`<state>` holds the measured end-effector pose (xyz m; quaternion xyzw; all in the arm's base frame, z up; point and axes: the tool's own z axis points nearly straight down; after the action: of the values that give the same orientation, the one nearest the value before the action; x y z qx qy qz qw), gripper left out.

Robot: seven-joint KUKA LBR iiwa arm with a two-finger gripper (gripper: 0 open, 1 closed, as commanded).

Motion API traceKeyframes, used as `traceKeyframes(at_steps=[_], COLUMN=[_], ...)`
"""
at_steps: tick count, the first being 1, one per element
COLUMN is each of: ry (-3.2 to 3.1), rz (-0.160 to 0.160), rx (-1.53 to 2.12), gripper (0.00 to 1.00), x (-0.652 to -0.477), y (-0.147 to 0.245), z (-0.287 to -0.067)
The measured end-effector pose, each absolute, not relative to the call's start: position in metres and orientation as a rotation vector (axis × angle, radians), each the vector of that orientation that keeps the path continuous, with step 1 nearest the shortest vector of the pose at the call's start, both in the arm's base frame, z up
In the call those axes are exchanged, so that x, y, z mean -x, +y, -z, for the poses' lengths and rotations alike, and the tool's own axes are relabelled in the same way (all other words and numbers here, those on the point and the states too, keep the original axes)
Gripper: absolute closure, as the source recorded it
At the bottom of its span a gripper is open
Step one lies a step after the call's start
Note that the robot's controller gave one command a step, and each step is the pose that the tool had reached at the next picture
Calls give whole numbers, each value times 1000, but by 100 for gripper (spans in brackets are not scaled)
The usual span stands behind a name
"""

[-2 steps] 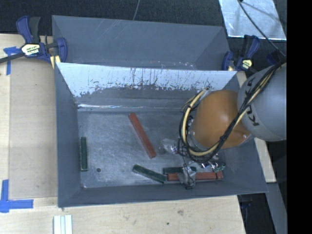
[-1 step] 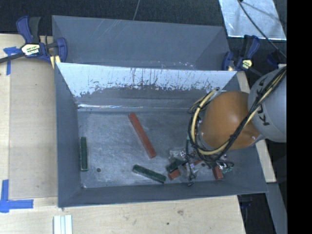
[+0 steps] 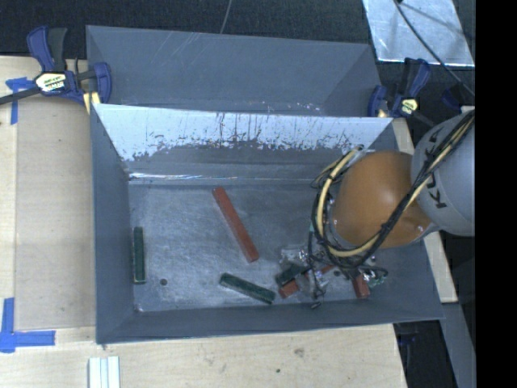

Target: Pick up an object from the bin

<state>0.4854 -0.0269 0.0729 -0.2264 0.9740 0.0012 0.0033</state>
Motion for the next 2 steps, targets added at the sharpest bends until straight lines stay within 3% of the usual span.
traceKeyframes(at_steps=[1, 2], ry=[3053, 3064], rz=[-5, -5], rx=[710, 711], gripper=[100, 100], x=[-485, -482], y=[-27, -27], z=[-76, -94])
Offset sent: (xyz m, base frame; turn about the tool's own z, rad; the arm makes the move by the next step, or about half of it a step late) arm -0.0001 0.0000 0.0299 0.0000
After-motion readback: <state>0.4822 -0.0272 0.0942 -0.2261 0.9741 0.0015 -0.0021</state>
